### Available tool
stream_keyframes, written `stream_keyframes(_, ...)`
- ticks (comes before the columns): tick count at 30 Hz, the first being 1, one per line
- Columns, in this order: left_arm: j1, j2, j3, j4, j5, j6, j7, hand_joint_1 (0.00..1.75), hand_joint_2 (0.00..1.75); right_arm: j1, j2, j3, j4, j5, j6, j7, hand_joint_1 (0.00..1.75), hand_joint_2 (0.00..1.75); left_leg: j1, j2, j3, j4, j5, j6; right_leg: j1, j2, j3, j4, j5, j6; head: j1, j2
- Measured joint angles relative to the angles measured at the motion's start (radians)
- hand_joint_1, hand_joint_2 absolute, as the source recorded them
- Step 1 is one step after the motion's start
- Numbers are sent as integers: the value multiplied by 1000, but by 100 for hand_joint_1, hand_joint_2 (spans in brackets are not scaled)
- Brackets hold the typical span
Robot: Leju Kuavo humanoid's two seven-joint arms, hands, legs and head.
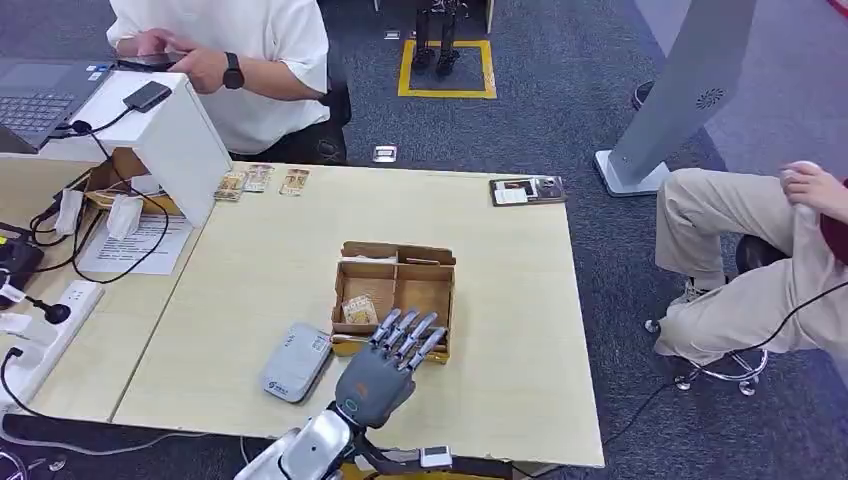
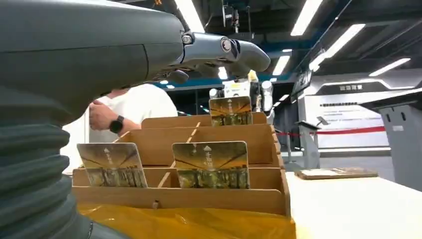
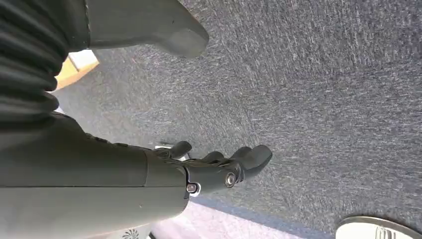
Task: Pass the card to the sensor for recognition and then transmit it.
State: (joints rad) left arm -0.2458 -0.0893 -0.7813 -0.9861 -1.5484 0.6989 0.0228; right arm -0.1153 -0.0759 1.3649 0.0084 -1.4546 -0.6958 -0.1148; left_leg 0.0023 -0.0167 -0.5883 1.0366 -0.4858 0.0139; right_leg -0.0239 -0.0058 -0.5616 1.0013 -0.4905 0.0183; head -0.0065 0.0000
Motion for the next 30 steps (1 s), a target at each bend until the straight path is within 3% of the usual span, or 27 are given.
stream_keyframes(3,-7,1,0,5,0,0,31,0,175,0,0,4,0,-1,0,1,0,175,0,0,0,0,0,0,0,0,0,0,0,0,0,0)
stream_keyframes(14,-56,39,-53,15,0,1,260,0,175,1,-2,11,0,-13,0,8,0,175,0,0,0,0,0,0,0,0,0,0,0,0,0,0)
stream_keyframes(22,-77,67,-98,15,0,-7,312,0,175,5,-9,11,0,-21,0,6,0,175,0,0,0,0,0,0,0,0,0,0,0,0,0,0)
stream_keyframes(30,-86,81,-123,15,0,-9,322,0,175,7,-11,11,0,-23,0,6,0,175,0,0,0,0,0,0,0,0,0,0,0,0,0,0)
